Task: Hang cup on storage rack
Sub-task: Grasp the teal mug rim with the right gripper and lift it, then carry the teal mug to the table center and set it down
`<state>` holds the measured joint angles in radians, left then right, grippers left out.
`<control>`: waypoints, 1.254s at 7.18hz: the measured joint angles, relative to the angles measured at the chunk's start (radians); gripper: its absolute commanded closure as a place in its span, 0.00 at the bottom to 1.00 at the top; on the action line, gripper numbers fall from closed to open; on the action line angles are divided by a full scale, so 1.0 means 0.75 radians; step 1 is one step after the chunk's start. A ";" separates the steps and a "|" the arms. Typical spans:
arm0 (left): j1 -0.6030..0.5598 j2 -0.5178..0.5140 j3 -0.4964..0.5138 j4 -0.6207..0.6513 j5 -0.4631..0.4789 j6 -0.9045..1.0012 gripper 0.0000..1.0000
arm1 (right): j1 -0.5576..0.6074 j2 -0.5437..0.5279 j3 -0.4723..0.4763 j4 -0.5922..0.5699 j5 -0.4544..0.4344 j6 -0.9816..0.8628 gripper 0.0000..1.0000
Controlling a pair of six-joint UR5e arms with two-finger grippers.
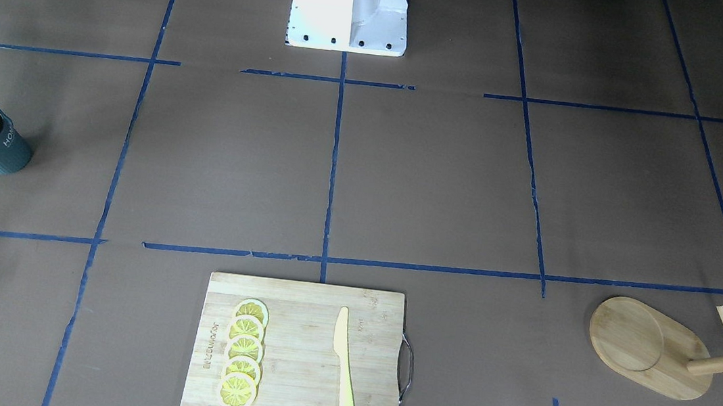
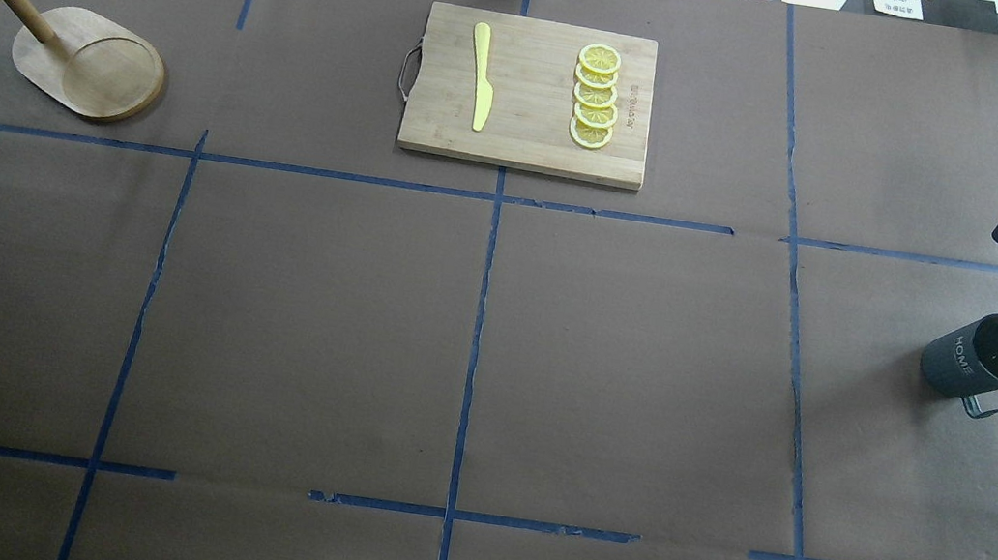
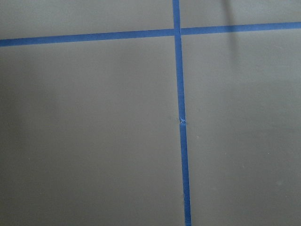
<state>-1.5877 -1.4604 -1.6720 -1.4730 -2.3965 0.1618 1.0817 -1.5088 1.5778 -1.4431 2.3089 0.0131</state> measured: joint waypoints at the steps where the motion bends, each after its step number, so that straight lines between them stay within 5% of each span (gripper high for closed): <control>1: 0.000 0.001 -0.001 0.000 -0.001 0.000 0.00 | -0.002 0.000 0.002 0.001 0.000 0.005 0.96; 5: 0.000 0.000 -0.007 -0.003 -0.007 0.000 0.00 | -0.002 0.010 0.053 0.000 0.006 0.098 0.96; 9: 0.000 -0.001 -0.019 -0.004 -0.009 -0.001 0.00 | -0.070 0.186 0.248 -0.012 0.004 0.914 0.97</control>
<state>-1.5877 -1.4613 -1.6862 -1.4757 -2.4035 0.1611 1.0296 -1.3694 1.7636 -1.4521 2.3117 0.6989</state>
